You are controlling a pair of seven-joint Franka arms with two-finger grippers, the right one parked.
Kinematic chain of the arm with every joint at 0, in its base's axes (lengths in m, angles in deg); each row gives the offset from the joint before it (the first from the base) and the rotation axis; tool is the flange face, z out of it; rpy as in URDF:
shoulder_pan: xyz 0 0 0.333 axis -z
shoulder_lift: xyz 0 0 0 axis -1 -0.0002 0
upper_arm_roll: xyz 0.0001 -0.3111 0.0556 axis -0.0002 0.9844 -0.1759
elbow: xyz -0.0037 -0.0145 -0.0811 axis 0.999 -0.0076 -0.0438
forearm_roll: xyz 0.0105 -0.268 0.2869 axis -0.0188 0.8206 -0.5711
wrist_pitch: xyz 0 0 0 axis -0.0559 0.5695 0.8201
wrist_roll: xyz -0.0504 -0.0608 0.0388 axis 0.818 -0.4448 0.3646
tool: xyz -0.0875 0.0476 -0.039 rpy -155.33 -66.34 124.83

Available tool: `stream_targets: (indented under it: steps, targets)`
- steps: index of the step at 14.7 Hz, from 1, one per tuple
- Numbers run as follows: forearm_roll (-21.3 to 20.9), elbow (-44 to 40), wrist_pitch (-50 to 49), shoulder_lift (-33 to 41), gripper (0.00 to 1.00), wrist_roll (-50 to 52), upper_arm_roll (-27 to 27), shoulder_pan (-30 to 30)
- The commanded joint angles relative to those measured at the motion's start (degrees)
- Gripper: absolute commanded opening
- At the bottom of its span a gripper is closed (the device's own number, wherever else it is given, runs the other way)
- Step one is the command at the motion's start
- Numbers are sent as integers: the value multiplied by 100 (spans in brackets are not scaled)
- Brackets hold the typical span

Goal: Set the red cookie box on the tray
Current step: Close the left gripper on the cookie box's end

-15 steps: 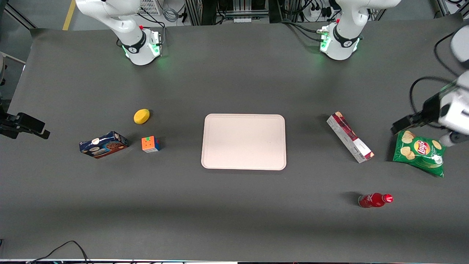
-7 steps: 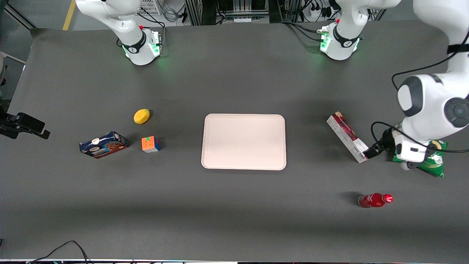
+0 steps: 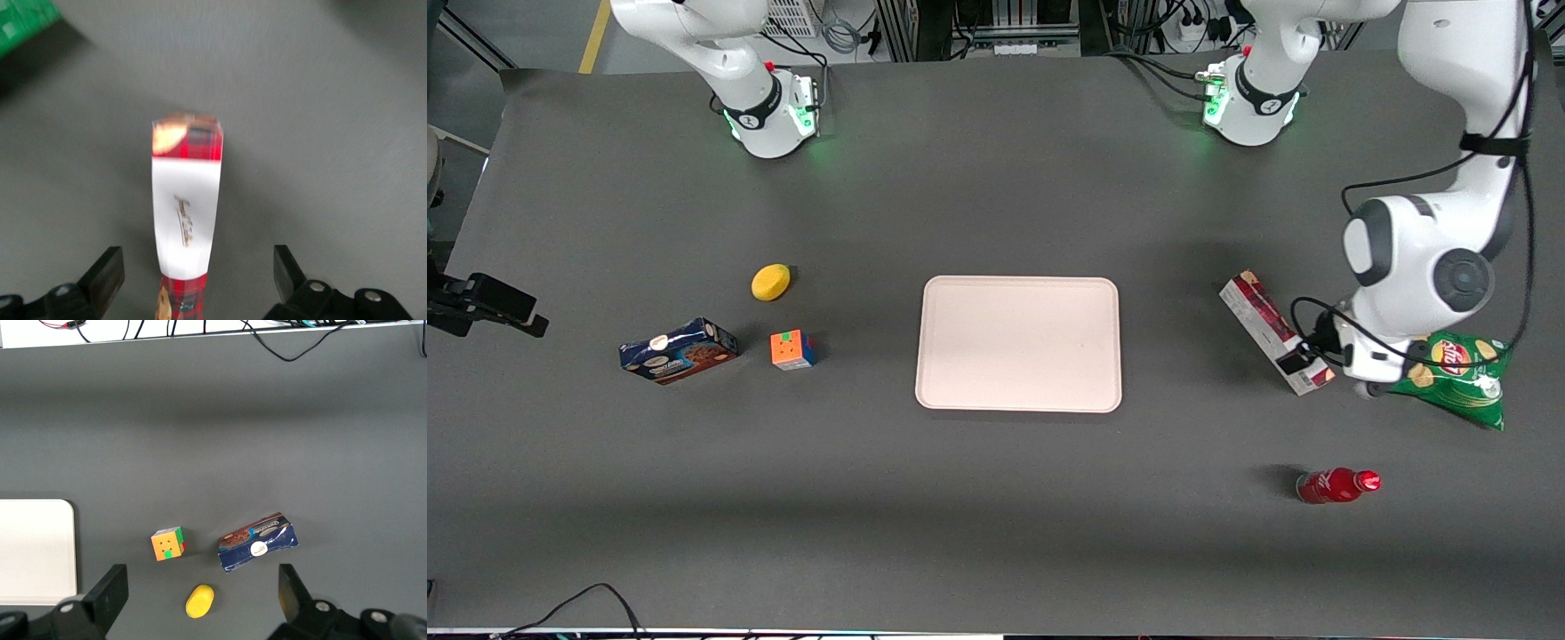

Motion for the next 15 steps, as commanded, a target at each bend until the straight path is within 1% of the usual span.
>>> stream_targets:
  steps: [1,4,7,8,10,13,14,15]
  targets:
    - [49,581,335,292,100,347,220,28]
    - [49,879,712,275,100,373,238,28]
    - [49,898,705,248,100,382,247,28]
    - [41,889,696,231,94,373,247,28]
    - [32,889,582,222,75,338,247,37]
    - [-30,854,564,222,42,250,247,28]
    - [-56,836,538,231,34,163,247,28]
    - [-74,801,398,239,22,-12,238,28]
